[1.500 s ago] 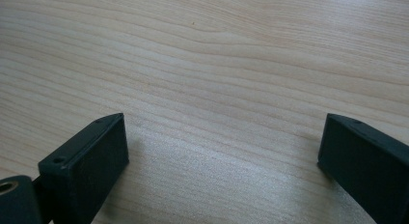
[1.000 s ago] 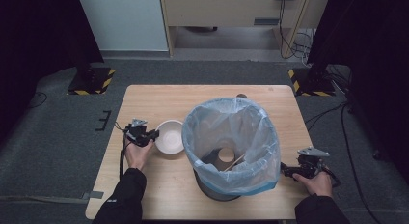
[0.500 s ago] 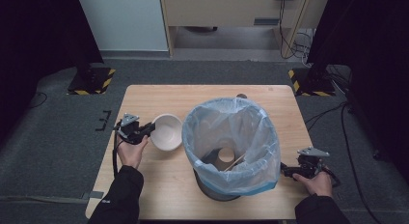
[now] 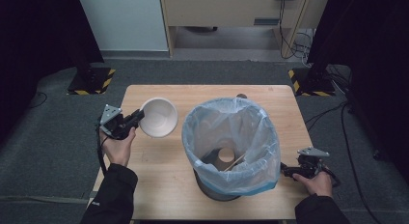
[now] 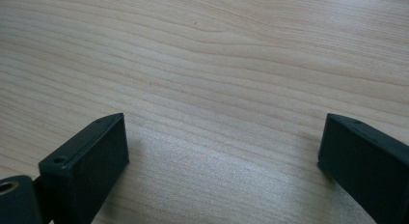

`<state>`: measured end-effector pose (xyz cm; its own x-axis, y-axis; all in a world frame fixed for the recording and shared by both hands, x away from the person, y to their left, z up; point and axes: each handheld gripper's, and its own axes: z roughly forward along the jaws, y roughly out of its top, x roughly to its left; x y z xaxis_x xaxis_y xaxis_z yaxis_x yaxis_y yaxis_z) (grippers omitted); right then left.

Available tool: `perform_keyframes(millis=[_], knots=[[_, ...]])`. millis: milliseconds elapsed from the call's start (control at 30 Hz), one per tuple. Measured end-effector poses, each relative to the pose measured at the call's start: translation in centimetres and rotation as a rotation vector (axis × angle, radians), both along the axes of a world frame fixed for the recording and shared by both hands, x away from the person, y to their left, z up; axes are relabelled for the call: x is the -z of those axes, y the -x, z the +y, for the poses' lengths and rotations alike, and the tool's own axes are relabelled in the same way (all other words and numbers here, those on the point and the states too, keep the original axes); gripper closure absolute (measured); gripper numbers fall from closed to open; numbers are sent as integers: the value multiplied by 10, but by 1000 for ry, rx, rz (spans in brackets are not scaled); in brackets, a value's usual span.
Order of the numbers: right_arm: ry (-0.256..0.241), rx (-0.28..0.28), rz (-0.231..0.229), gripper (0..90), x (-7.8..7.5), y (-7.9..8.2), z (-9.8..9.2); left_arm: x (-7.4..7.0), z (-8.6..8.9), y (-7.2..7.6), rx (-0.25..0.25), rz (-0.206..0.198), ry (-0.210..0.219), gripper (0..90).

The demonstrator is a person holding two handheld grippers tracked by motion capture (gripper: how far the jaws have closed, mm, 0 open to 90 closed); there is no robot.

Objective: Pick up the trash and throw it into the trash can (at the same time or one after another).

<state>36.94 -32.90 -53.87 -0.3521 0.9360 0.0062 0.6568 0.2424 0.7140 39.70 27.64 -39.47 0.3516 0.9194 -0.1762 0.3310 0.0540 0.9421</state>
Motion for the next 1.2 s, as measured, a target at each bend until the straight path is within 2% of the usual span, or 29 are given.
perform_keyframes(millis=[200,600,1200], knots=[[-1,0,1,39,0,0,0,-22,6,11,-6,-80,39,839],[0,0,0,39,0,0,0,-55,10,30,6,-198,101,838],[1,1,0,39,0,0,0,-91,0,58,58,-341,135,839]])
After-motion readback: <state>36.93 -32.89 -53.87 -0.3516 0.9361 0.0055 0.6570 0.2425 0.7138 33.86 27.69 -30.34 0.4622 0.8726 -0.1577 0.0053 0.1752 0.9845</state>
